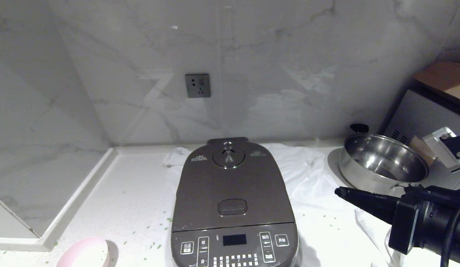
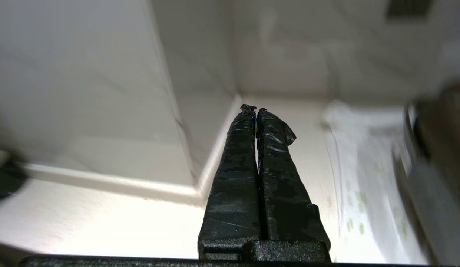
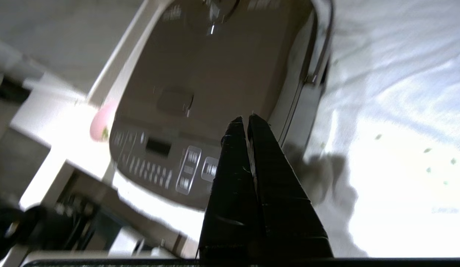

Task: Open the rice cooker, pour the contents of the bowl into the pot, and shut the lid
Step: Press the start button

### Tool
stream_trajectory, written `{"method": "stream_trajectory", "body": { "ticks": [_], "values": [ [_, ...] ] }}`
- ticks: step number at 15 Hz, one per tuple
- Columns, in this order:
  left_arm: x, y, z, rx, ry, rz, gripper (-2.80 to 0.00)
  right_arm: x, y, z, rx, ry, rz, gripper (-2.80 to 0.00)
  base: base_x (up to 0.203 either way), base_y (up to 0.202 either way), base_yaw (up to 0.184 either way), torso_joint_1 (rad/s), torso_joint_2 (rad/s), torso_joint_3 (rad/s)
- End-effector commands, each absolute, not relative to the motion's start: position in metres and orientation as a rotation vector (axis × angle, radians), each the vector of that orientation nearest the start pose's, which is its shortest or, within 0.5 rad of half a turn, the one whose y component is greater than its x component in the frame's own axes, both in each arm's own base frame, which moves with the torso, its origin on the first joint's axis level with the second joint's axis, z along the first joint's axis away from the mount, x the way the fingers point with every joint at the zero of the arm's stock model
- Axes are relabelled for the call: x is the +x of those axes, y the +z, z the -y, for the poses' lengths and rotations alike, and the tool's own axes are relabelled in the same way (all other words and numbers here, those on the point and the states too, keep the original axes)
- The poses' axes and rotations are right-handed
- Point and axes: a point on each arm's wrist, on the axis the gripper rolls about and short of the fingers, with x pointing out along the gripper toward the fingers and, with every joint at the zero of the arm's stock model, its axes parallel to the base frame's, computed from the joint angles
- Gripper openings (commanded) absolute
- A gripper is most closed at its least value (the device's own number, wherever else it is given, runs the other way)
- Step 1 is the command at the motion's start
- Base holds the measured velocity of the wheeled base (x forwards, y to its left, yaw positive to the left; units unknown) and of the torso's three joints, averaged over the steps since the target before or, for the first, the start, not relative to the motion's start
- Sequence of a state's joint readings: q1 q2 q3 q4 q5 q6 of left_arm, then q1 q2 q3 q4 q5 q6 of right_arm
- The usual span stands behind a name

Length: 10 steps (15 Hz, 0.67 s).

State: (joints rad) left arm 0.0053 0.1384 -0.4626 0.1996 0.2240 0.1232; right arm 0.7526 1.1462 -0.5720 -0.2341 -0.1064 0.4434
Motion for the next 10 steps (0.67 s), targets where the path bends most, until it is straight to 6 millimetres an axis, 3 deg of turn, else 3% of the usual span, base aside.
{"method": "stream_trajectory", "body": {
  "ticks": [1,4,10],
  "values": [
    [-0.052,0.131,-0.004,0.113,0.193,0.074,-2.8,0.112,0.207,-0.103,0.286,0.595,-0.487,-2.8,0.0,0.0,0.0,0.0,0.0,0.0],
    [-0.035,0.092,-0.004,0.086,0.16,-0.06,-2.8,0.102,0.207,-0.097,0.349,0.648,-0.574,-2.8,0.0,0.0,0.0,0.0,0.0,0.0],
    [-0.032,0.078,-0.001,0.019,0.033,-0.138,-2.8,0.107,0.203,-0.106,0.383,0.72,-0.69,-2.8,0.0,0.0,0.0,0.0,0.0,0.0]
  ]
}}
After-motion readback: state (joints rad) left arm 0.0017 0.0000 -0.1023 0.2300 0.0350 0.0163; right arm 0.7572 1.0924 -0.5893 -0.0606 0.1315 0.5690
